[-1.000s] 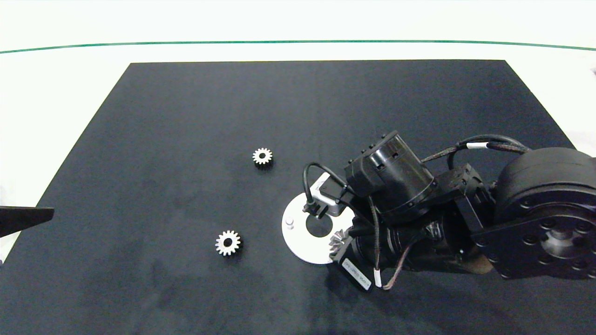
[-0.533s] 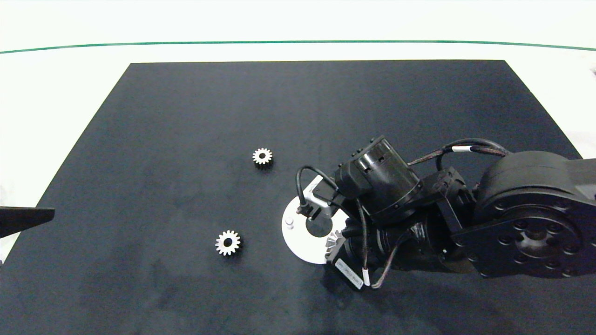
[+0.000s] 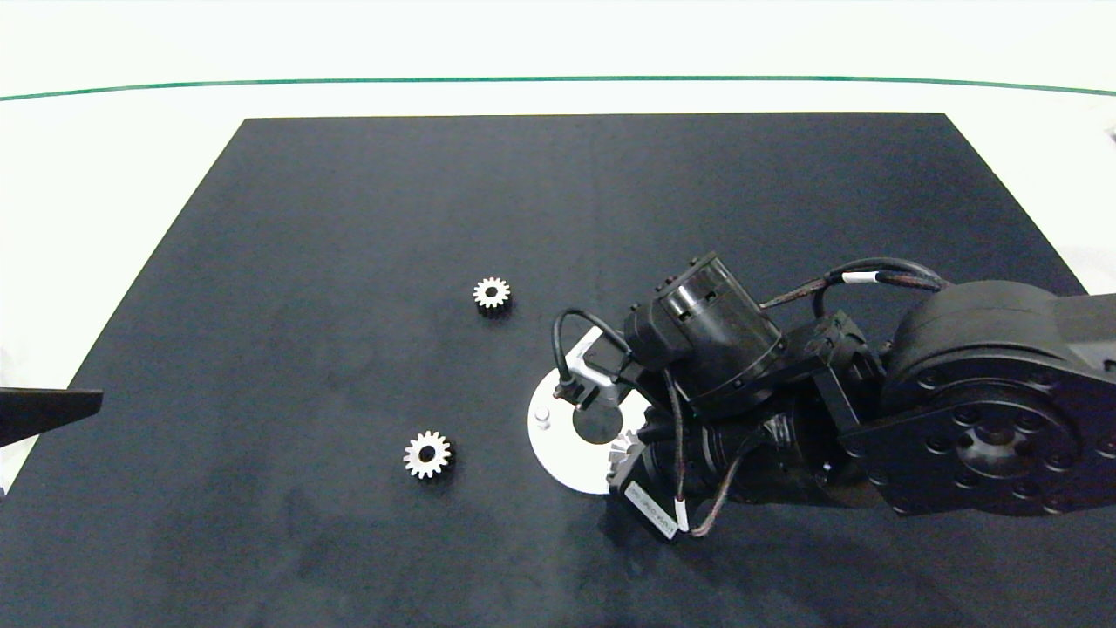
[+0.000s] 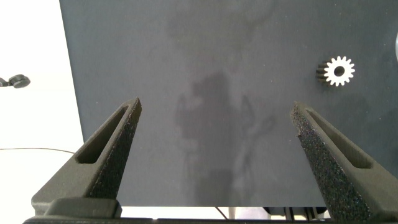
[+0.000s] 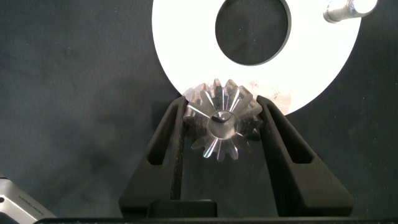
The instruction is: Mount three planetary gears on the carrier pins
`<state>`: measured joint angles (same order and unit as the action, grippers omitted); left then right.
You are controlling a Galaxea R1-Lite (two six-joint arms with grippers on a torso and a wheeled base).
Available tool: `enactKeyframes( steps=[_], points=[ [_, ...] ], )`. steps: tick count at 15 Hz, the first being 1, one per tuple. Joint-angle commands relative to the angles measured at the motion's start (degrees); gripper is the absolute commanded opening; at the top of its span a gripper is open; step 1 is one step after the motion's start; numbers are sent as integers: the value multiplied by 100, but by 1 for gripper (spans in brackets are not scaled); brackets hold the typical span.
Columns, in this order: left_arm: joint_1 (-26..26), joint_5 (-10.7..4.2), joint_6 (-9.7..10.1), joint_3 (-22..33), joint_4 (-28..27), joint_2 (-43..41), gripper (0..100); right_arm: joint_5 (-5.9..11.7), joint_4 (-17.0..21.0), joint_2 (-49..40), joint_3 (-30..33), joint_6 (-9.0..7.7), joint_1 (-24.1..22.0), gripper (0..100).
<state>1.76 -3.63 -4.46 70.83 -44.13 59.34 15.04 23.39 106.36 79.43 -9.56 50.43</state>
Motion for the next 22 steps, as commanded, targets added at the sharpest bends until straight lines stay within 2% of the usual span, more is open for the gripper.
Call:
enactKeyframes(
  steps=[1,11,12,19,22],
  points=[
    [0,-6,-2,-8,-25,7,100,16,25,-19,-7,-2,-7,25],
    [0,-6,-2,-16,-34,7,100,16,34,-19,-24,-2,-7,25],
    [0,-6,-2,-16,-25,7,100,16,34,-10,-24,-2,-7,100],
    [0,-6,-2,-16,-25,7,100,16,34,-54,-24,7,-7,100],
    [9,-6,-2,-16,-34,33,100,7,34,-995,-376,68,-288,100]
  ],
)
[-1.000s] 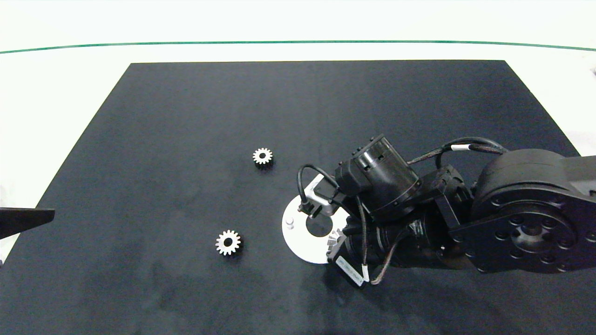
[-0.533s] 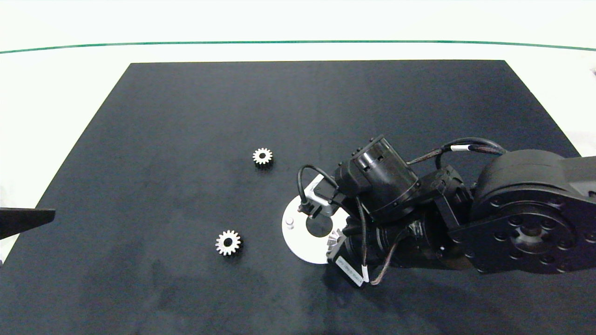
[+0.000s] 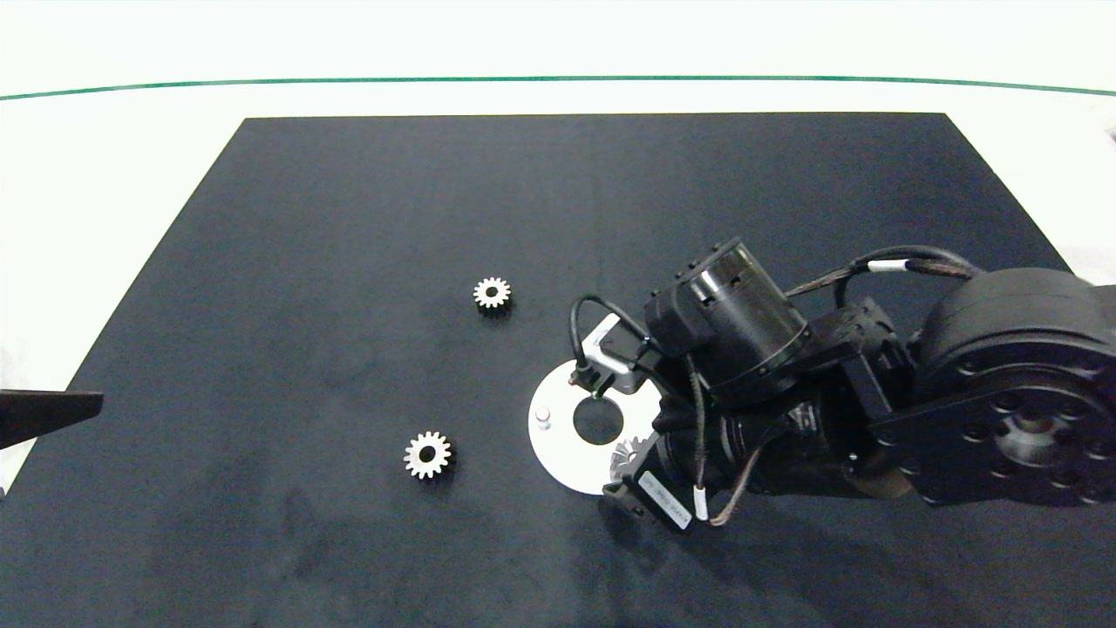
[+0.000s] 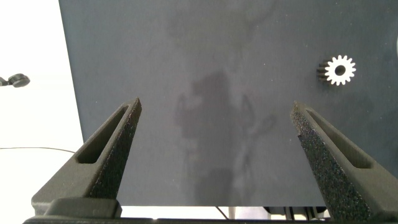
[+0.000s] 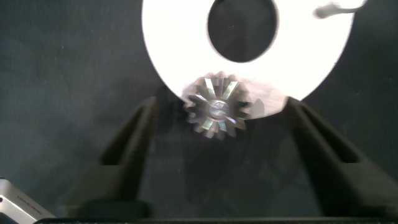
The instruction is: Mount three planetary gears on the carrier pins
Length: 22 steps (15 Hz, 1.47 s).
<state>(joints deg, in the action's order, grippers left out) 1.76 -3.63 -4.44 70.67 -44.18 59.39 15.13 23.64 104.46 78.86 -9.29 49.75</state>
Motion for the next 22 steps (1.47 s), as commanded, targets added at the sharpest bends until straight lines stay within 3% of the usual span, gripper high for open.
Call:
enactKeyframes(
  steps=[1,3,5,6,8,9,11,12,13,16,20,22],
  points=[
    [62,-6,4,-27,-38,37,100,8,9,-1235,-451,191,-387,100],
    [405,3,39,-80,-38,72,100,8,18,-2246,-776,428,-739,100],
    [501,29,154,-88,111,292,100,8,18,-3380,-1321,463,-1020,100],
    [580,38,365,-115,234,336,100,8,18,-3846,-1576,472,-1169,100],
    [2022,-6,918,-124,269,363,100,8,18,-4610,-1883,446,-1626,100],
    [2549,-164,936,-80,287,433,100,8,18,-4847,-1910,446,-1741,100],
    [3331,-1122,778,-97,559,1048,100,8,18,-5155,-2059,446,-1749,100],
    [3595,-1465,778,-132,709,1452,100,-1,18,-5243,-2156,446,-1749,100],
    [3876,-1597,760,-185,779,1707,100,-28,1,-5322,-2314,481,-1749,100],
    [4606,-1623,716,-405,999,2120,100,-80,-70,-5331,-2419,437,-1723,100],
    [4579,-1632,672,-581,1324,2665,100,-71,-79,-5489,-2393,410,-1732,100],
    [4483,-1632,479,-844,1983,2894,100,-80,-79,-5507,-2358,358,-1723,100]
  ],
)
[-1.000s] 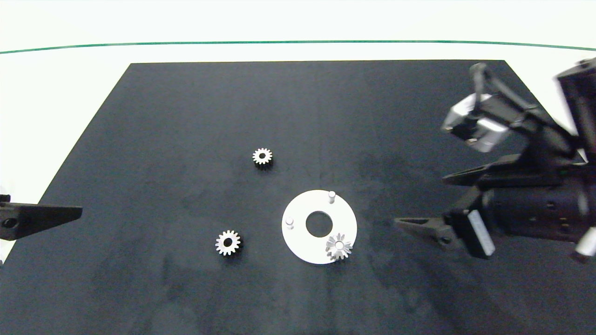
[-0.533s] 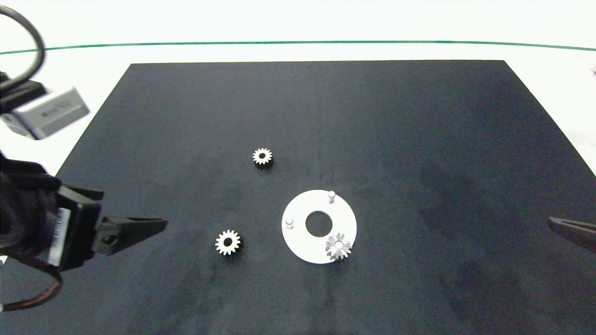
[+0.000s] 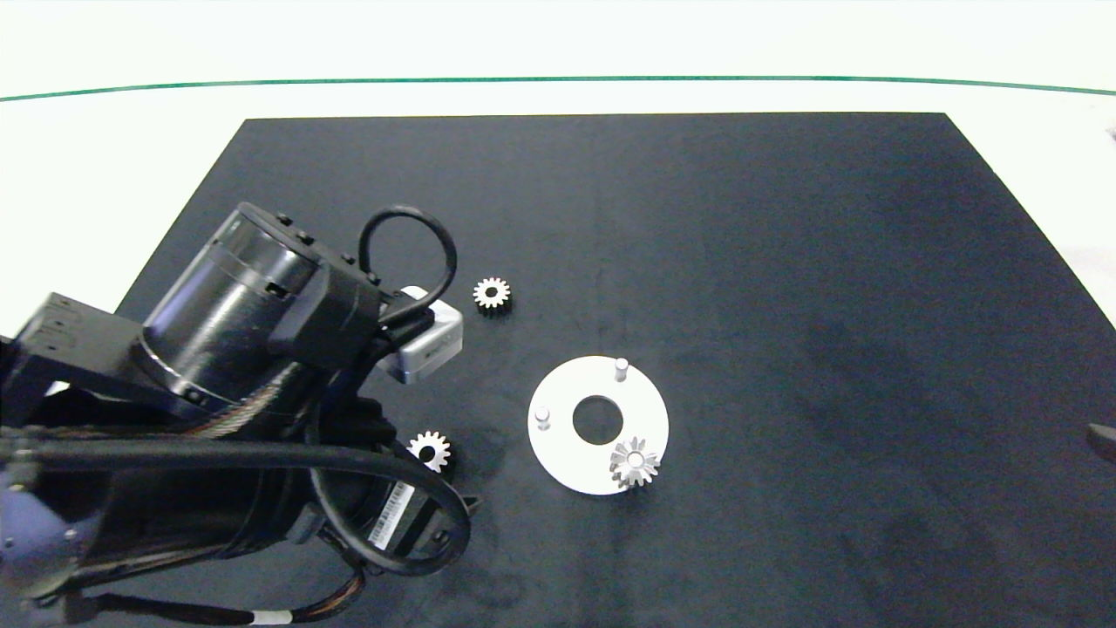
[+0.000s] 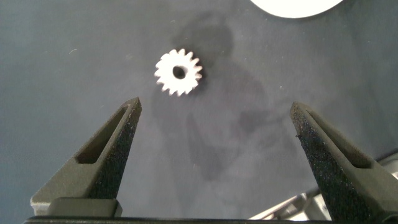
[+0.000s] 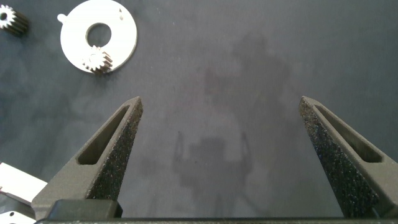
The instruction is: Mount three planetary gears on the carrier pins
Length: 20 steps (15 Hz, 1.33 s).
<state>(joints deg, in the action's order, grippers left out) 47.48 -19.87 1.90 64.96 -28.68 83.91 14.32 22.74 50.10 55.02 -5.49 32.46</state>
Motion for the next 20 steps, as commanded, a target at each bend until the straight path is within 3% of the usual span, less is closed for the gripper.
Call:
enactKeyframes(
  steps=[1,3,4,9,13,16,20],
  points=[
    [-187,1,-366,-414,838,530,100,0,12,-71,27,-23,6,100],
    [-468,1,-744,-634,1111,583,100,0,12,-80,27,-23,6,100],
    [-565,1,-788,-687,1128,600,100,0,12,-80,27,-23,6,100],
    [-934,18,-814,-766,1295,592,100,0,12,-97,27,-23,6,100],
    [-943,45,-841,-766,1330,671,100,0,12,-115,27,-32,6,100],
    [-907,212,-814,-766,1392,706,100,0,12,-106,18,-32,6,100],
    [-881,212,-788,-766,1401,820,95,0,12,-106,18,-32,14,100]
  ],
)
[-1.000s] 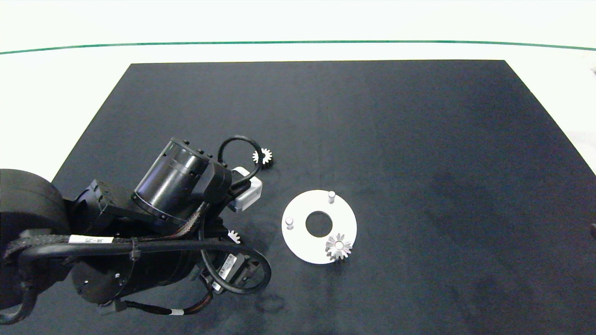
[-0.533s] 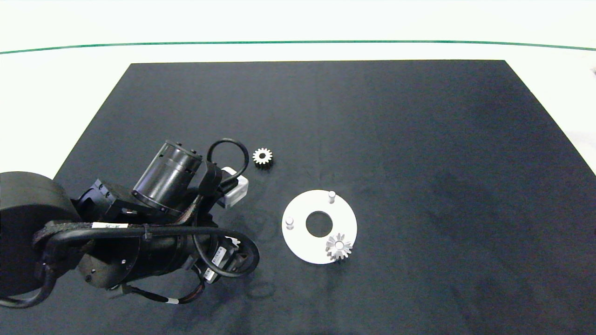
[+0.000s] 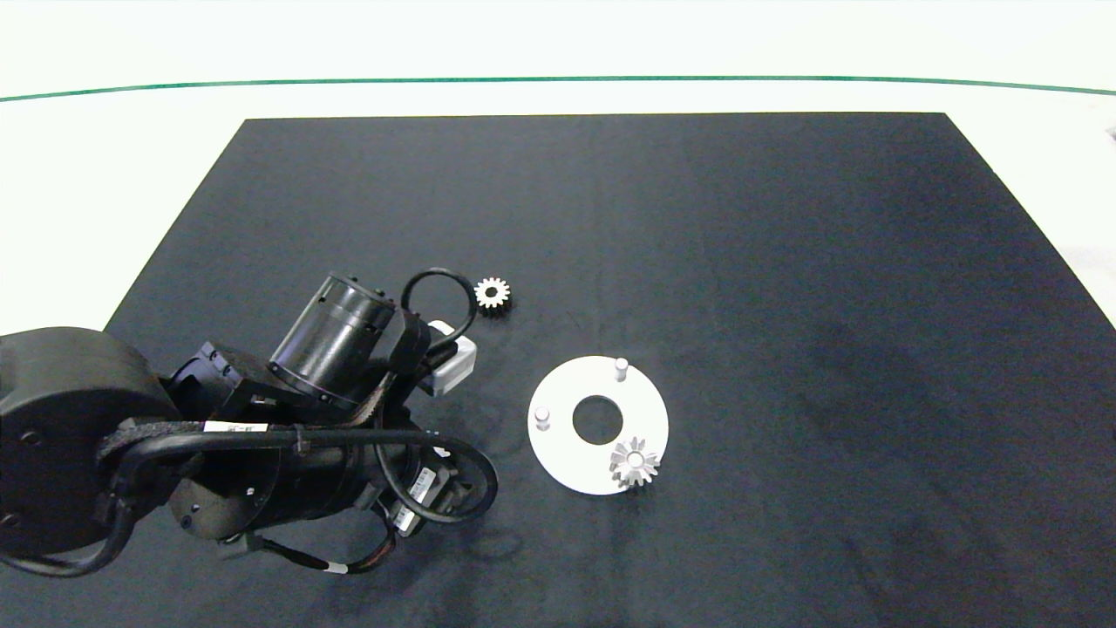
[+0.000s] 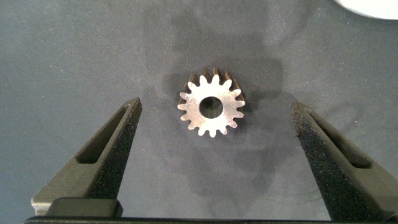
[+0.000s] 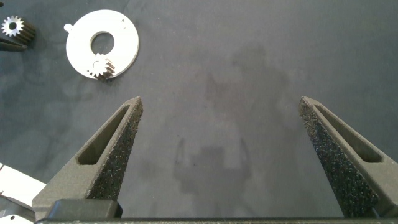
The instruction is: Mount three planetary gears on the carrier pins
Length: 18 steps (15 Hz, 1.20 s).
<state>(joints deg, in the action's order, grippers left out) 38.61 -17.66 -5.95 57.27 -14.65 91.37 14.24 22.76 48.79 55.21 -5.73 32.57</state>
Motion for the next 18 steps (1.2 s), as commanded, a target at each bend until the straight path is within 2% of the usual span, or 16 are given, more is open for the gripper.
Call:
enactKeyframes(
  steps=[1,6,18],
  points=[
    [15,-9,-3,3,-2,109,92,9,18,34,-10,-7,3,100],
    [15,-9,6,3,208,267,83,-9,18,34,-10,2,3,100],
    [50,-18,-3,-41,208,241,59,-9,9,43,-19,-7,12,100]
  ],
)
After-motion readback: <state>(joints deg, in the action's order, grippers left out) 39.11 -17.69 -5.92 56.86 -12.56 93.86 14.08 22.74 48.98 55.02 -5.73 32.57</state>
